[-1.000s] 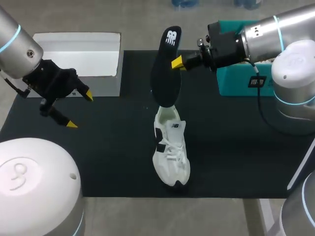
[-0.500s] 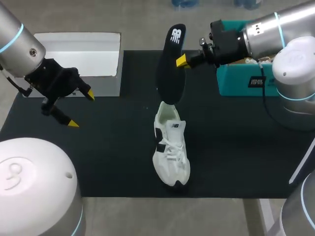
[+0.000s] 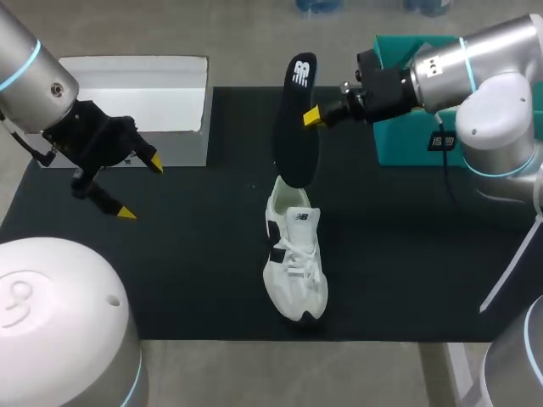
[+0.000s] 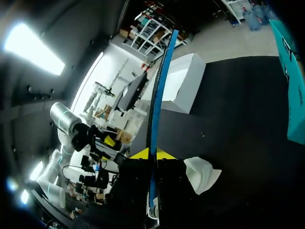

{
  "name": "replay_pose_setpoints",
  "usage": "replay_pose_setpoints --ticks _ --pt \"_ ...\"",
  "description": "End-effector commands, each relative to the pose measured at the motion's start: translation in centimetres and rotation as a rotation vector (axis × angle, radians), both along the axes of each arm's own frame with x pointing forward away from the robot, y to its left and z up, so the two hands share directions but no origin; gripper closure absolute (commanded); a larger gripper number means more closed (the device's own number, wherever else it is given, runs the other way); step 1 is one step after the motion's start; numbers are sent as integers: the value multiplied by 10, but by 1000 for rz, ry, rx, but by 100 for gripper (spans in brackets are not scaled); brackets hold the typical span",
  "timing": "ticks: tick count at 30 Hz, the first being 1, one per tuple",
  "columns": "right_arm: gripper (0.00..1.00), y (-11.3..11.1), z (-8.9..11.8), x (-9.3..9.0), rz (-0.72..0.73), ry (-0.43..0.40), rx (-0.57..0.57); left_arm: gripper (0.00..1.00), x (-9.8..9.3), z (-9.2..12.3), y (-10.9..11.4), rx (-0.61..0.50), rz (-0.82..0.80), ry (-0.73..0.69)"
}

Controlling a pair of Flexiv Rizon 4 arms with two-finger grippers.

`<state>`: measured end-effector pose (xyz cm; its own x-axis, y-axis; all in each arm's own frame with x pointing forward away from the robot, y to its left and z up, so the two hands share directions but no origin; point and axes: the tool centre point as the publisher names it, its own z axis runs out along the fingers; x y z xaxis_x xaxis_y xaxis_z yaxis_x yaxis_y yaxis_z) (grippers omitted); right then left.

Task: Take the shoe out of the shoebox, open the shoe tongue, remove and reinsert the insole, then place the shoe into the shoebox

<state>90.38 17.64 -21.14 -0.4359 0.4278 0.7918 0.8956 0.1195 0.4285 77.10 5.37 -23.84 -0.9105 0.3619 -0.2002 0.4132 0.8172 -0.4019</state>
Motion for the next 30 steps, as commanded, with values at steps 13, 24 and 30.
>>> replay_pose_setpoints --ticks 13,24,30 --pt "100 5 -33 13 -11 -47 -44 0 -1 0 1 3 1 -1" --pt "100 4 -49 20 -20 -7 -98 0 -1 0 1 3 1 -1" --pt "100 4 -49 20 -20 -7 -98 0 -1 0 1 3 1 -1"
